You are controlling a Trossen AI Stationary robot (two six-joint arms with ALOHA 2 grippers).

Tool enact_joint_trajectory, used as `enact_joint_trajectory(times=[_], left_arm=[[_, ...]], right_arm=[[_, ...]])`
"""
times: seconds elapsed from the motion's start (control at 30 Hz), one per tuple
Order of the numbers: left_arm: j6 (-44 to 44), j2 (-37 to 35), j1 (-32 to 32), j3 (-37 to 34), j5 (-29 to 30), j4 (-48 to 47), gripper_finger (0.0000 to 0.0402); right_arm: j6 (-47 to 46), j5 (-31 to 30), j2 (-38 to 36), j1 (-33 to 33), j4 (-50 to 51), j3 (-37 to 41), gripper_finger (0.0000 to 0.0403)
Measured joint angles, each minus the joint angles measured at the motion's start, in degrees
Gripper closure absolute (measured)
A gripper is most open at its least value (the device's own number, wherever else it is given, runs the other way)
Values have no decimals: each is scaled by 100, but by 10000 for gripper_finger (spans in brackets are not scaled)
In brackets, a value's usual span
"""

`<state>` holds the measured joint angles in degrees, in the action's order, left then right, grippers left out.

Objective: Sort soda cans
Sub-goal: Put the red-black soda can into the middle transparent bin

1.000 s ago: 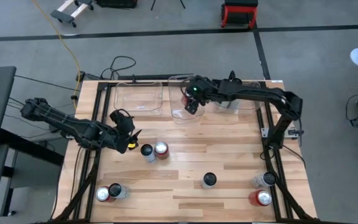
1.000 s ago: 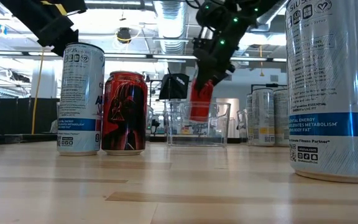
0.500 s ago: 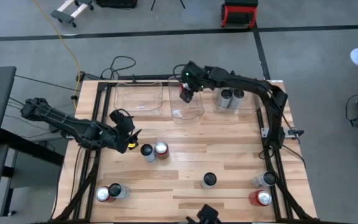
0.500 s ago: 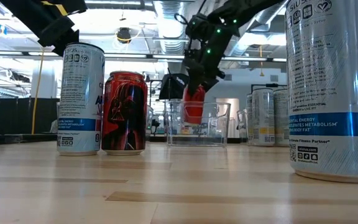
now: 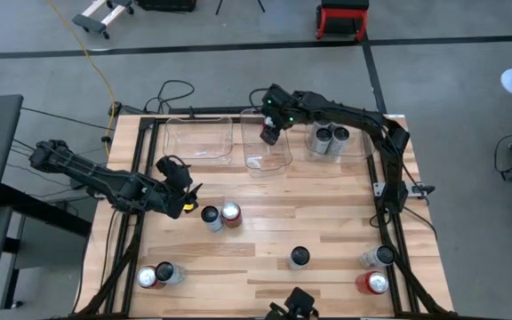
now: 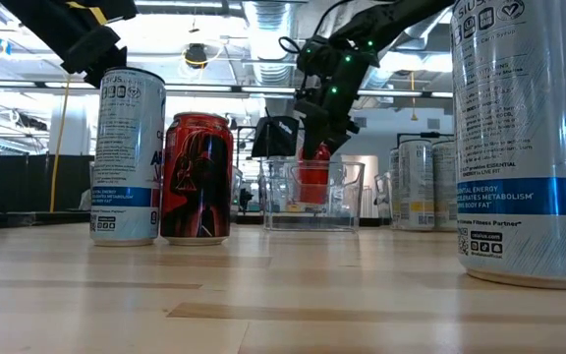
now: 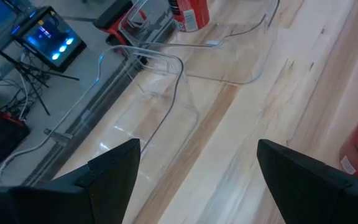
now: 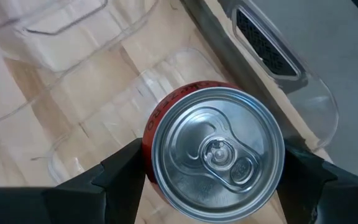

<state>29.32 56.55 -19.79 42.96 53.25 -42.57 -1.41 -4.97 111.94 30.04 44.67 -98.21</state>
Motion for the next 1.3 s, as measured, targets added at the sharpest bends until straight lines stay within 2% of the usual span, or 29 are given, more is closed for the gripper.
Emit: enact_joint_trajectory(times=[0.37,0.63,1.0,1.3], left_arm=[[31,0,0,0,-42,0,81],[59,0,-12,0,-15,4,81],[169,0,-436,0,7,-2,81],[306,0,-479,0,-45,-2,81]], right_arm=[[162,110,-2,89,-12,0,100],[-57,87,-2,179,-110,0,98],[-576,88,-2,131,-281,0,97],[-626,98,-4,111,-311,2,97]])
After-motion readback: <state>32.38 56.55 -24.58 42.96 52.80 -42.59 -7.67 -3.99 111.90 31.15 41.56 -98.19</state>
